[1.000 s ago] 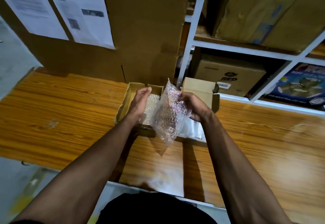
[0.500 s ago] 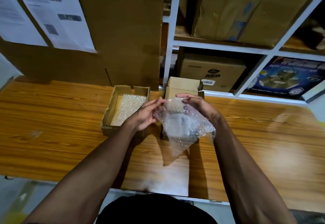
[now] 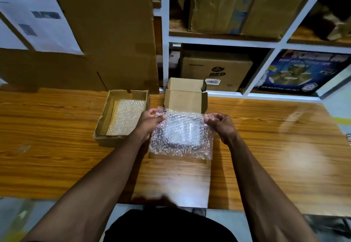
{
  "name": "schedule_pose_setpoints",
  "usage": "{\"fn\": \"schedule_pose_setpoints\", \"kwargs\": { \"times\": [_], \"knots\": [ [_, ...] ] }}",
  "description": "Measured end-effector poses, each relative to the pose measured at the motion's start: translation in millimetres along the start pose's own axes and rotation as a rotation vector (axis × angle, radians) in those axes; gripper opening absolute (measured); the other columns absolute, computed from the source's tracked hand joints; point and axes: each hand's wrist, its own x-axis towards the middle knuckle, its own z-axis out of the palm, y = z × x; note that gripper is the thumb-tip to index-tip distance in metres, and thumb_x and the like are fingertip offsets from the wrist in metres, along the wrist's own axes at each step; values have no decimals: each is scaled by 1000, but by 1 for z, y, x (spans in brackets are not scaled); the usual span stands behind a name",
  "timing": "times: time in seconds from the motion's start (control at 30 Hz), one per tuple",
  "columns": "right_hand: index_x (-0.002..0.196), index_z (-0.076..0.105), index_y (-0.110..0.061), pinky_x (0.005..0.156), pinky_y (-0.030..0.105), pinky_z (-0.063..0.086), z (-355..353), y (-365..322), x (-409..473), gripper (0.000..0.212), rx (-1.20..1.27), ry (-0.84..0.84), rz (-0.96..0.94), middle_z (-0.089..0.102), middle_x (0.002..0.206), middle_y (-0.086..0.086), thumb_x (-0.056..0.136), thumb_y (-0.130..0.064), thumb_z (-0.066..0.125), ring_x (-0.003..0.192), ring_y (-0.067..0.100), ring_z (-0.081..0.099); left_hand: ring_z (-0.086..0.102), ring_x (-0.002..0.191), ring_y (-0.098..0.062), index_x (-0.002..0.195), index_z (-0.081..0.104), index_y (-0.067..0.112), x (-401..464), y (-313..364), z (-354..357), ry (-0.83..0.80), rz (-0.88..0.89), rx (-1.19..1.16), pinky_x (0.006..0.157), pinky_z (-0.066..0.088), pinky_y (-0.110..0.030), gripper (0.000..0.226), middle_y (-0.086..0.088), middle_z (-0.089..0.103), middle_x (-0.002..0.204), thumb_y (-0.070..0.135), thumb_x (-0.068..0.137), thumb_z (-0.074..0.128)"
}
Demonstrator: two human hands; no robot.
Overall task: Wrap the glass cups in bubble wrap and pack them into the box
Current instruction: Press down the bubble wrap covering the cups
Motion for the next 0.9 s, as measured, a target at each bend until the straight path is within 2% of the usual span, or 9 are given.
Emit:
{"fn": "schedule_pose_setpoints", "kwargs": {
  "times": [0.13,0.2,0.3,0.4,0.47,0.63,0.77,0.83,0.9],
  "knots": [
    [111,71,-10,66,20,59,1,7,3,29,-112,179,-151,77,100,11,85,-11,84,86,16,73,65,114,-21,125,68,17,3,-4,15,139,26,106,93,52,-31,37,1,65,122,21,91,83],
    [114,67,-13,66,10,52,6,7,-2,26,-301,348,-361,72,96,0,91,-15,79,85,9,69,65,108,-19,110,69,24,5,-6,22,187,46,139,91,53,-31,22,4,65,116,22,92,81],
    [119,62,-16,79,20,49,15,10,-4,25,-659,516,-593,62,109,0,98,-26,70,97,13,58,67,103,-16,97,68,30,9,-9,29,204,71,172,86,57,-33,16,3,71,117,20,93,79],
    [122,63,-13,90,31,49,29,23,-3,23,-924,303,-741,59,119,5,104,-27,56,108,17,53,67,100,-13,110,72,18,16,-11,34,225,78,210,69,50,-25,16,-1,74,116,16,95,76],
    [128,63,-9,95,35,52,41,34,-4,35,-1058,115,-824,61,124,11,106,-32,46,113,22,55,67,98,-14,111,71,19,17,-12,37,238,79,255,65,47,-25,15,1,73,115,18,96,76],
    [145,48,-9,110,47,47,63,55,0,52,-1288,-59,-748,51,143,17,104,-40,40,127,29,52,65,89,-11,105,67,21,18,-16,41,273,137,329,60,43,-19,11,5,71,105,19,98,74],
    [152,39,-8,121,51,35,66,64,0,60,-1447,-81,-712,40,157,21,105,-44,37,143,35,40,63,106,-18,115,59,31,14,-26,44,409,269,505,80,53,-31,24,3,66,117,29,95,73],
    [153,38,-8,121,52,34,68,64,-1,61,-1456,-62,-699,41,157,20,105,-46,36,144,36,39,52,116,-21,118,56,29,4,-31,51,524,365,683,95,47,-41,28,0,56,125,33,95,71],
    [153,38,-8,120,51,34,69,65,-1,61,-1453,-43,-689,42,155,19,105,-47,35,143,35,40,49,116,-22,114,56,27,-10,-33,60,506,509,835,97,42,-43,21,0,54,122,34,96,65]
  ]
}}
